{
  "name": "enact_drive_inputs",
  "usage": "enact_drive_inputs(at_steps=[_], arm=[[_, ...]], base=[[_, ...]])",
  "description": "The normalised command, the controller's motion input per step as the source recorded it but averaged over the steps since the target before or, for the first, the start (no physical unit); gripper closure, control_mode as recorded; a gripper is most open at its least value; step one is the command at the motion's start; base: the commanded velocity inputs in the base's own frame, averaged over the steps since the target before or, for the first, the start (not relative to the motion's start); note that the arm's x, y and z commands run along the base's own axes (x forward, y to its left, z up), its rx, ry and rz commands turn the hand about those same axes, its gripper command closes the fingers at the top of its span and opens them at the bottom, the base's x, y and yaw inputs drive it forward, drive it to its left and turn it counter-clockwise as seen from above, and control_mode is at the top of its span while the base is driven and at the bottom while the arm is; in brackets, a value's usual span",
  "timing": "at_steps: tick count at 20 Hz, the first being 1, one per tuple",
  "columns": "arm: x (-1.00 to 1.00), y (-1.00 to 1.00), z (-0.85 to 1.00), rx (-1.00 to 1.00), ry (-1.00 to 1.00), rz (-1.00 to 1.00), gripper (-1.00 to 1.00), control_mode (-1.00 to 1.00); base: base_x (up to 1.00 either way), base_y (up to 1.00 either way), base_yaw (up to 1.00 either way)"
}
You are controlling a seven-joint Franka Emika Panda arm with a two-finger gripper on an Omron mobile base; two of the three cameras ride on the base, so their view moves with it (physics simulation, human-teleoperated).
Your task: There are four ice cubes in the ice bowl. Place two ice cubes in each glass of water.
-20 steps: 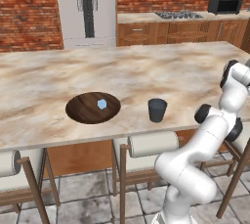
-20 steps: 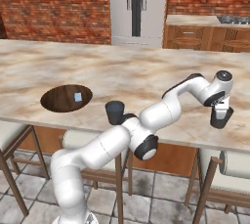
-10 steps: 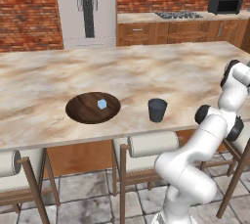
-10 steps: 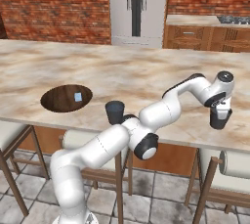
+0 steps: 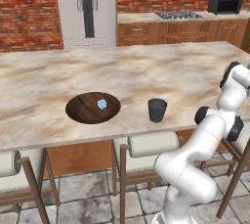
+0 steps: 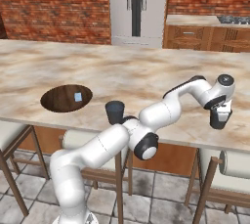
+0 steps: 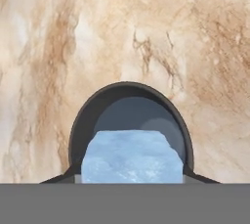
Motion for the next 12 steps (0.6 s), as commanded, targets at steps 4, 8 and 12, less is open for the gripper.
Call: enact_drive_inputs(at_steps=[4,8,12], arm=[[0.04,-0.12,0.06,0.04,0.0,0.0,-1.0,-1.0],[0.02,-0.2,0.02,0.03,0.02,0.0,-1.0,-1.0],[0.0,-0.16,0.09,0.03,0.0,0.01,-1.0,-1.0]], base=[[0.0,0.0,0.0],[0.0,0.0,0.0],[0.0,0.0,0.0]])
